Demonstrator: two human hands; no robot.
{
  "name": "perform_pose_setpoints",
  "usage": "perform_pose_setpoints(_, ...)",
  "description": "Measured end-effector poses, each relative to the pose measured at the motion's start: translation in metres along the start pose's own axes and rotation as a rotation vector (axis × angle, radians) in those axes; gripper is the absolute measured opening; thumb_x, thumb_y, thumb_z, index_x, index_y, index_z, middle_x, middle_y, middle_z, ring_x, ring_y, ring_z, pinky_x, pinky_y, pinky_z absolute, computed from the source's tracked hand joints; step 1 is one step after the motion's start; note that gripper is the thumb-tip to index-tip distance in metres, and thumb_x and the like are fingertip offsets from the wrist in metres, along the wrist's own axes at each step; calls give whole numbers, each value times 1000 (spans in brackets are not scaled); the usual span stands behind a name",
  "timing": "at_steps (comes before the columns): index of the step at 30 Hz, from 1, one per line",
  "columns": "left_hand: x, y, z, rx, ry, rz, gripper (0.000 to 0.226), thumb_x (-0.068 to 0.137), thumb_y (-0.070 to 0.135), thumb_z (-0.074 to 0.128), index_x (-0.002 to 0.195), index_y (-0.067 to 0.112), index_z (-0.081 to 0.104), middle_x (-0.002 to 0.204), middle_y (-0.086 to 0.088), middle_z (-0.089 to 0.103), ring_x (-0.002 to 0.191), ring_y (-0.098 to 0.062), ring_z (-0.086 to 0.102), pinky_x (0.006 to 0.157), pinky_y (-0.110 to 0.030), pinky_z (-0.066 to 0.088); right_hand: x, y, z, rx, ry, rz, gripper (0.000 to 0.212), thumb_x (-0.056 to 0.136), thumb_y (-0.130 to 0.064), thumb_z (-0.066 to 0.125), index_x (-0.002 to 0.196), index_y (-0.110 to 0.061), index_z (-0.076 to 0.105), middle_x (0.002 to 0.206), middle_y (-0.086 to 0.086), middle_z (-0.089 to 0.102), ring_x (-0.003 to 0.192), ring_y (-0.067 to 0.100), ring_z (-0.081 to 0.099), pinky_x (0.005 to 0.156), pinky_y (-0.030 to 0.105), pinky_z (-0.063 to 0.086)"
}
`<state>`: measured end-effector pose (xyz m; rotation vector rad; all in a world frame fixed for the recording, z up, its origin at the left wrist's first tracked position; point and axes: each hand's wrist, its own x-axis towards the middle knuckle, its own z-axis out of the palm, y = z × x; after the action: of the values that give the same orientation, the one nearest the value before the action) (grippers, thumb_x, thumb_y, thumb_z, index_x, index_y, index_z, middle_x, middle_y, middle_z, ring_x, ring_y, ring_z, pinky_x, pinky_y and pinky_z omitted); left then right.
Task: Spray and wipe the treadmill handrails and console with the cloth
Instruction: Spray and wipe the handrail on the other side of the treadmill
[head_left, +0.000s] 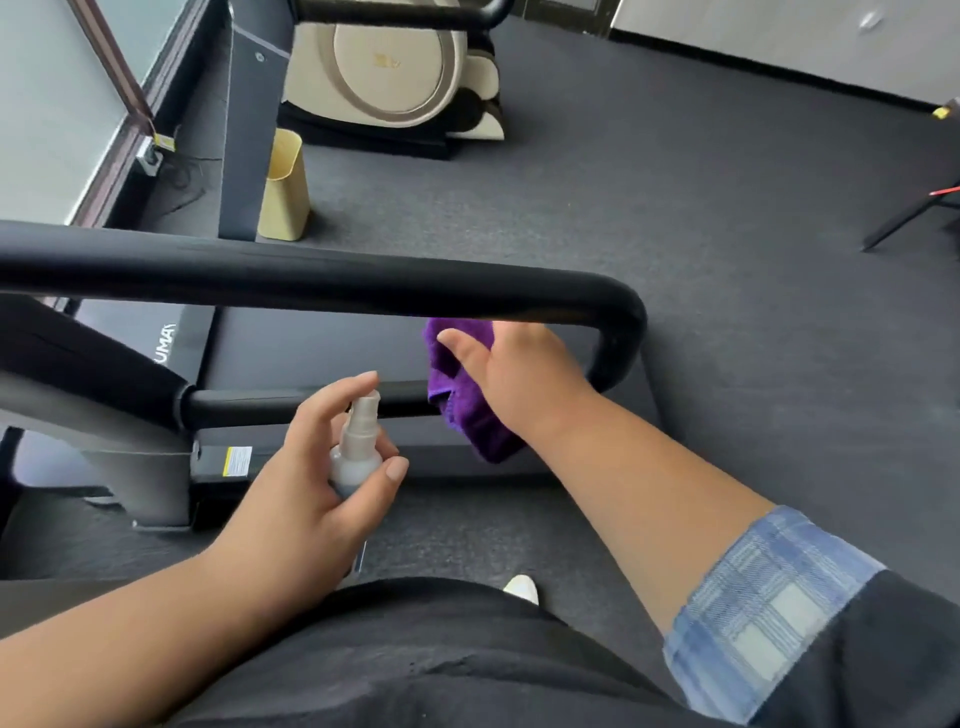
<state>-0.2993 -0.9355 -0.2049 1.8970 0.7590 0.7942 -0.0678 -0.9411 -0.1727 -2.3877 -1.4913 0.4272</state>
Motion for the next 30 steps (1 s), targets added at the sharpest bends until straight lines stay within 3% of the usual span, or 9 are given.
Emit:
perform_pose_setpoints(2, 0, 0, 1, -5, 4, -16, 65, 89, 42, 62, 139, 60, 27, 99, 15, 63, 77, -12, 63, 68, -9, 47, -1, 14, -8, -95, 20, -80, 61, 94, -65, 44, 118, -12, 60, 108, 13, 69, 103, 33, 62, 83, 36, 44)
perform_pose_setpoints(4, -1, 1, 1, -8, 4, -26, 65, 87, 43, 61, 139, 61, 27, 98, 15, 63, 77, -11, 63, 68, -6, 45, 0, 26, -10, -121, -75, -194, 53, 95, -60, 48, 131, -20, 56, 122, 5, 66, 113, 29, 59, 92, 39, 44)
perform_pose_setpoints(6, -4, 2, 0, -15, 2, -23, 65, 88, 44, 61, 140, 60, 27, 98, 13, 64, 76, -14, 63, 67, -9, 46, -2, 33, -2, -193, -142, -300, 53, 92, -63, 51, 132, -28, 53, 130, -4, 62, 116, 24, 58, 95, 39, 45)
perform_pose_setpoints(10, -12, 2, -6, -12, 42, -38, 64, 89, 42, 61, 139, 61, 27, 97, 12, 64, 76, -15, 62, 68, -12, 47, -7, 29, 26, -363, -107, -356, 78, 75, -85, 48, 136, -35, 47, 137, -4, 57, 113, 25, 61, 90, 43, 53)
perform_pose_setpoints(15, -25, 1, -16, -4, 110, -88, 70, 91, 25, 65, 139, 60, 29, 94, 13, 63, 68, -14, 60, 60, -9, 47, 2, 19, 42, -390, -85, -396, 82, 78, -83, 50, 142, -32, 45, 141, -5, 55, 118, 25, 58, 94, 42, 51)
perform_pose_setpoints(24, -58, 0, -38, -16, 234, -213, 61, 88, 38, 62, 135, 63, 34, 94, 12, 64, 68, -10, 60, 66, -13, 48, 16, -99, 109, -421, -158, -611, 74, 87, -70, 55, 139, -20, 41, 125, 5, 58, 108, 30, 58, 84, 43, 51)
perform_pose_setpoints(26, -66, -2, -45, 1, 253, -238, 60, 87, 38, 62, 134, 63, 34, 92, 13, 64, 67, -10, 60, 66, -12, 48, 20, -128, 126, -427, -187, -678, 66, 91, -57, 56, 141, -18, 38, 128, 8, 56, 118, 34, 51, 94, 46, 47)
perform_pose_setpoints(28, -72, -3, -50, 14, 263, -257, 60, 87, 38, 62, 134, 64, 33, 92, 13, 64, 67, -9, 61, 66, -10, 47, 23, -150, 138, -418, -242, -692, 65, 94, -49, 55, 146, -16, 33, 138, 13, 52, 139, 44, 34, 111, 57, 34)
perform_pose_setpoints(30, -76, -5, -55, 13, 261, -272, 61, 88, 39, 62, 135, 64, 32, 94, 14, 63, 68, -8, 61, 67, -10, 47, 24, -160, 142, -404, -266, -678, 61, 93, -50, 55, 141, -16, 40, 134, 12, 53, 143, 45, 30, 113, 58, 31)
